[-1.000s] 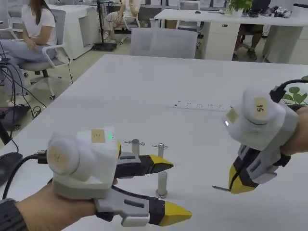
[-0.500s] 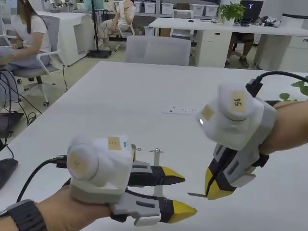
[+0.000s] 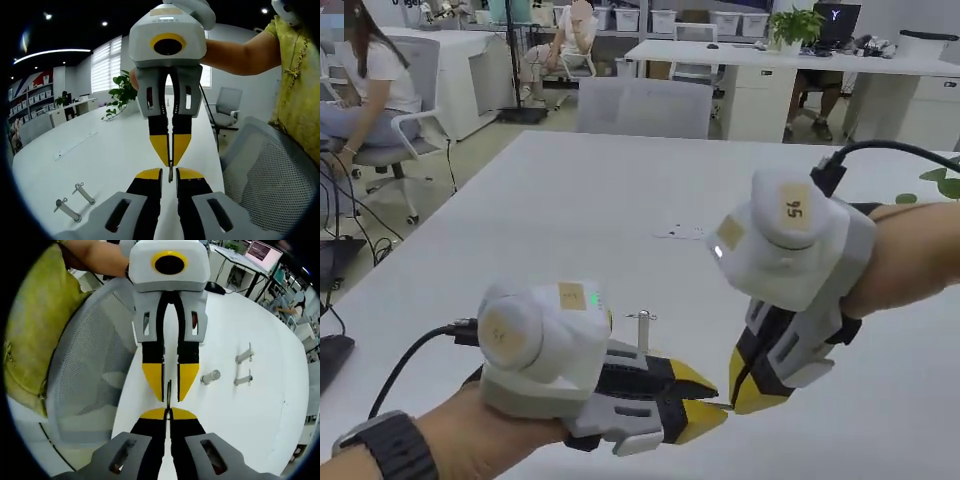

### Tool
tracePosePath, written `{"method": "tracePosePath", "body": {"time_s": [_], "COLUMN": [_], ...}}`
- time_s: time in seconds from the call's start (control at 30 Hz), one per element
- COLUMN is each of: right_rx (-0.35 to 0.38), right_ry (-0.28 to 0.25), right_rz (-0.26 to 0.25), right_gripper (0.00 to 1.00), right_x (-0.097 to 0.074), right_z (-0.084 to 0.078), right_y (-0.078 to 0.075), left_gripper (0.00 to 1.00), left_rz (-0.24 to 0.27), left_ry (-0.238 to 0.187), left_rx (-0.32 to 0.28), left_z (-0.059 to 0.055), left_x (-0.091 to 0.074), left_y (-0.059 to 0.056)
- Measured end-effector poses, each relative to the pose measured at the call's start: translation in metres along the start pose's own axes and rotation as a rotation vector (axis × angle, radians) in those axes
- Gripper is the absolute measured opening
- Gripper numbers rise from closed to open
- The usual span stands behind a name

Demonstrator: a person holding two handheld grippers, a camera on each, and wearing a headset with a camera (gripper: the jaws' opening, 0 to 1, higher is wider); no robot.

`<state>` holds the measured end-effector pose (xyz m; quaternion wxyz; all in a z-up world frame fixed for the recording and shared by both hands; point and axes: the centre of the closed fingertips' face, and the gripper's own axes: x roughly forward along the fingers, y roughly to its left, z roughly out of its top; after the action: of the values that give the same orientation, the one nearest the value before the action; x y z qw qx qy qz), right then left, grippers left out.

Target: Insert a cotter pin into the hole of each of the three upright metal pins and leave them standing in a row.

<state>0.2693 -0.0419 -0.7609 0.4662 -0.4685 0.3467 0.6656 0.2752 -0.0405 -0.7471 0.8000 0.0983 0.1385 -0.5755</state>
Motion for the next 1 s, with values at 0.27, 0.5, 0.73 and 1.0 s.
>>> {"method": "tracePosePath", "body": {"time_s": [0.27,0.5,0.73,1.0], "right_rx": [0.000,-0.004,-0.016,-0.016], "right_ry": [0.006,0.016,0.017,0.005], "right_rz": [-0.002,-0.006,-0.015,-0.023], "right_gripper": [0.02,0.02,0.03,0.04], "right_x": [0.0001,0.0003,0.0009,-0.0004], "right_z": [0.0001,-0.0007,0.0006,0.0012], "right_y": [-0.0006,0.0002,0.0004,0.0001], "left_gripper": [0.02,0.02,0.01,0.01], "left_rz": [-0.009,-0.006,-0.010,-0.010], "left_ry": [0.015,0.013,0.006,-0.002], "left_rx": [0.018,0.000,0.019,0.000], "left_z": [-0.0020,-0.0029,-0.0028,-0.0019], "left_x": [0.0013,0.0024,0.0010,0.0003], "left_y": [-0.0013,-0.0017,-0.0023,-0.0008]}}
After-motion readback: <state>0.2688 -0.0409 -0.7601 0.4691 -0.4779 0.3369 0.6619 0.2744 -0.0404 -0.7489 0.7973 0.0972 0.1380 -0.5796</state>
